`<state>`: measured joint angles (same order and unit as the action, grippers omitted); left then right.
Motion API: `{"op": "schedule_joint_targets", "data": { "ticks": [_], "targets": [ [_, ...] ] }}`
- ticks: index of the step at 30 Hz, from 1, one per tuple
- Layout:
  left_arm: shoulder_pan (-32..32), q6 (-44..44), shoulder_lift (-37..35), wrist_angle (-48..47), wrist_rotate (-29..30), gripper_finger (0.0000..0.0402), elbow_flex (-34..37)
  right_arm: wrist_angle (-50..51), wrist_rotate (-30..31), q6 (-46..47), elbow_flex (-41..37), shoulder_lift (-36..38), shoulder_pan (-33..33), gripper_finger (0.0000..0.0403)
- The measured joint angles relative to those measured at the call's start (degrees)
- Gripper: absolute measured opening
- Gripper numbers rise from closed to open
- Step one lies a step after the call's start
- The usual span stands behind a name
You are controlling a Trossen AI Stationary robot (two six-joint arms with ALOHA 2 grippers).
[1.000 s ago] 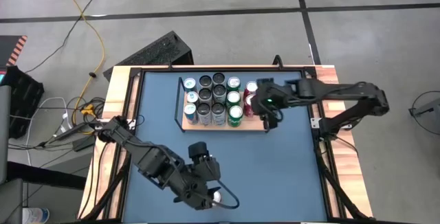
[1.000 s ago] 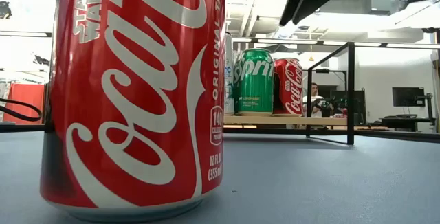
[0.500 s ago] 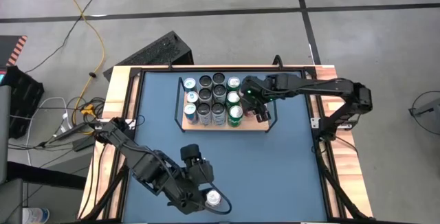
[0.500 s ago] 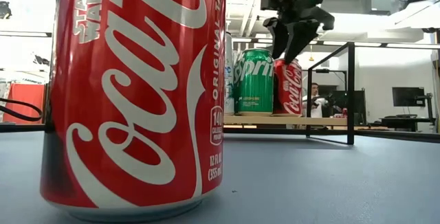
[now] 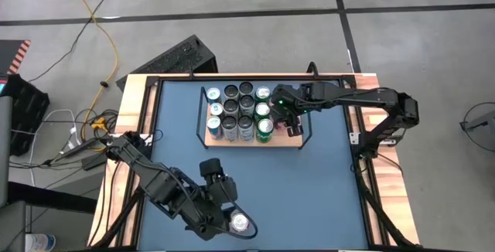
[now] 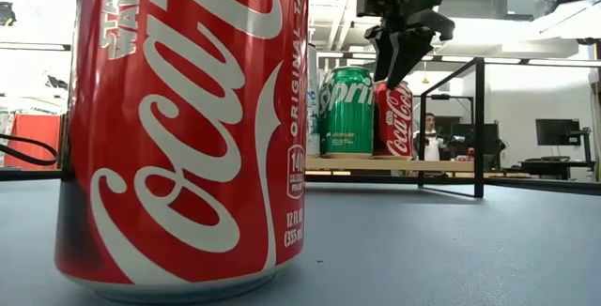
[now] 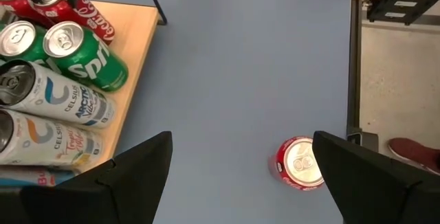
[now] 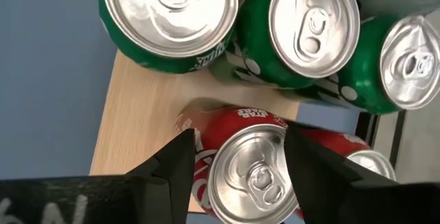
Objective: Place canned beverage on shelf
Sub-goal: Put the right red soda can on the shelf aligned with the other red soda can
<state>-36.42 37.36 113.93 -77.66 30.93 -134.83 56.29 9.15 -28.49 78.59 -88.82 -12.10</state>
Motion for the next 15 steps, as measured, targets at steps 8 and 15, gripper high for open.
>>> {"op": "schedule_joint_targets", "data": {
  "ticks": [8, 15],
  "targets": [
    [0.0, 0.2, 0.0, 0.8, 1.1, 0.0336, 0.0, -0.2, 0.2, 0.9, 0.0, 0.0, 0.0, 0.0207],
    [0.0, 0.5, 0.0, 1.6, 1.5, 0.0336, 0.0, 0.0, 0.8, 2.2, 1.2, 0.0, -0.1, 0.0207]
  ]
}}
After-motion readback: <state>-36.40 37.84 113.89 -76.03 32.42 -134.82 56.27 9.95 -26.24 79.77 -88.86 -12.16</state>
